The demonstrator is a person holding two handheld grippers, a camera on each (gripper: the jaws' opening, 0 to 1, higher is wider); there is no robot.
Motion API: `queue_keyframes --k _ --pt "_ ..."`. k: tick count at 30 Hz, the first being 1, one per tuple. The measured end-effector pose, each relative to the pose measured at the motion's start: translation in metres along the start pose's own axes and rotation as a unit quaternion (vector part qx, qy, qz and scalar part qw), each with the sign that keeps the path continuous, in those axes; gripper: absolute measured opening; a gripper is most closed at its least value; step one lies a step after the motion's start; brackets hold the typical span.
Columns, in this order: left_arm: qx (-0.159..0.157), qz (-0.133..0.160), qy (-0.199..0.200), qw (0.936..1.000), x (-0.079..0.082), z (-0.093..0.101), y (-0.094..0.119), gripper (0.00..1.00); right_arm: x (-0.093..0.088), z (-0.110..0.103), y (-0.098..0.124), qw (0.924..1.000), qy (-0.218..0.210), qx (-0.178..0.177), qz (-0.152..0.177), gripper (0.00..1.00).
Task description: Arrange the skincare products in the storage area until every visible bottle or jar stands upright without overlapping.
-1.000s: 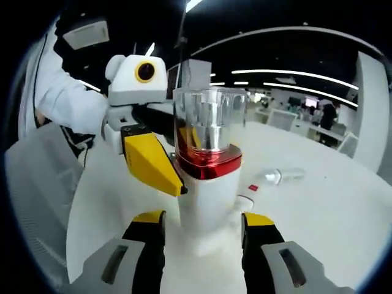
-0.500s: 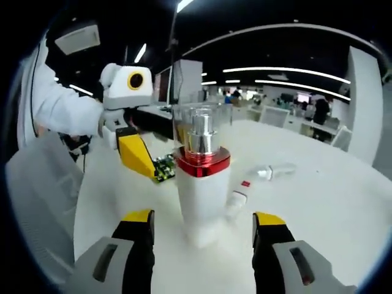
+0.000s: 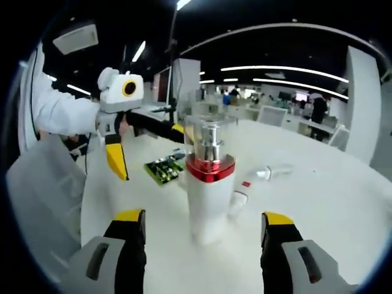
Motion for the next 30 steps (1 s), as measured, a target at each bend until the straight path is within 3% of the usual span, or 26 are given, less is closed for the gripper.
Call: queue_keyframes --k 3,8,12,17,21,25,30 --pt "0.007 0.001 0.0 1.0 0.001 -0.001 0.01 0.8 0.003 -0.003 0.003 1.0 0.002 -0.005 0.0 0.79" --pt "0.013 -0.013 0.011 0.9998 -0.001 0.0 0.023 0.92 0.007 -0.008 0.007 1.0 0.001 -0.007 -0.005 0.82" --pt "0.021 -0.015 0.01 0.9996 0.002 0.005 0.032 0.94 0.01 -0.012 0.01 0.9999 -0.007 -0.01 -0.004 0.86" --pt "0.033 -0.033 -0.01 0.9989 0.001 0.004 0.043 0.99 0.012 -0.019 0.014 0.9998 -0.006 -0.012 -0.013 0.88" --pt "0.032 -0.048 -0.011 0.9983 -0.002 0.007 0.053 0.99 0.015 -0.022 0.017 0.9997 -0.009 -0.019 -0.016 0.93" --pt "0.061 -0.068 0.004 0.9958 -0.006 0.007 0.067 0.99 0.02 -0.03 0.021 0.9997 -0.01 -0.02 -0.011 0.94" --pt "0.078 -0.066 0.008 0.9947 -0.004 0.009 0.086 0.99 0.023 -0.034 0.025 0.9996 -0.014 -0.023 -0.012 0.99"
Point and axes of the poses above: the point that each gripper's makers call its tool centre point, and the gripper's own axes: y roughly backward along the fingers, z roughly to its right, x roughly out of its top, the point moved 10 cm from there along y, roughly backward along the fingers, and after that the axes turned 8 degrees about z, right-handed, at the moved point
